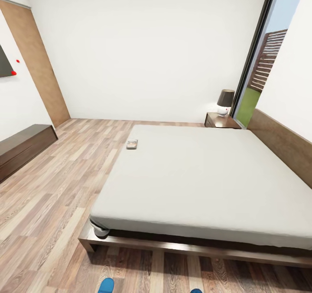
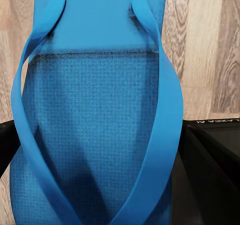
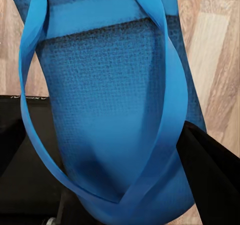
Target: In the bedroom, move the book from the bed onto either nightstand, and place the two sandals side by side next to the bed.
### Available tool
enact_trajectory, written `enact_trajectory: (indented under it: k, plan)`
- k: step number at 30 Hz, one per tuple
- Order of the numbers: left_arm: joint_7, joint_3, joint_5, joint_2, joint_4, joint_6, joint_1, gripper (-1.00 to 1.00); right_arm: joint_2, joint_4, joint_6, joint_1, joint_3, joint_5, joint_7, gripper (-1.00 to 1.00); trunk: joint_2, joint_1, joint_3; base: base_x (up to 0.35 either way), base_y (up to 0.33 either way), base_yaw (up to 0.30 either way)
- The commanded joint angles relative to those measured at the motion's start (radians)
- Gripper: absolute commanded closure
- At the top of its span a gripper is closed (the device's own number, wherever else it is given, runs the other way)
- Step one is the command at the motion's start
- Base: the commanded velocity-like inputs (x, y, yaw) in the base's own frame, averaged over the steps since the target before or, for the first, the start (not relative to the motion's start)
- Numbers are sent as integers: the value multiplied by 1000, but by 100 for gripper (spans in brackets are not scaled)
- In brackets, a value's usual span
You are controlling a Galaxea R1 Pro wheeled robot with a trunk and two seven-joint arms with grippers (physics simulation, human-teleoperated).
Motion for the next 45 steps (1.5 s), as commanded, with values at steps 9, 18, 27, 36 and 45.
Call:
enact_trajectory:
  k: [9,18,27,36,45]
  plan:
    - [-15,-7,11,4,-3,8,-2,100,-9,-3,-61,-1,1,5,61,100,-37,20,-18,0,0,0]
    - [-88,-7,12,6,-3,7,-2,100,-32,-4,-67,-1,1,2,142,100,-37,20,-18,0,0,0]
    - [-97,-7,12,7,-3,0,-2,100,-38,-7,-68,1,0,0,149,100,-65,35,-30,0,0,0]
    - [-104,-6,13,16,-2,-4,-2,100,-40,-11,-68,2,0,2,148,100,-93,50,-43,0,0,0]
    - [-173,-6,63,51,-2,-2,-2,100,-42,-10,-69,2,0,2,148,100,-121,66,-55,0,0,0]
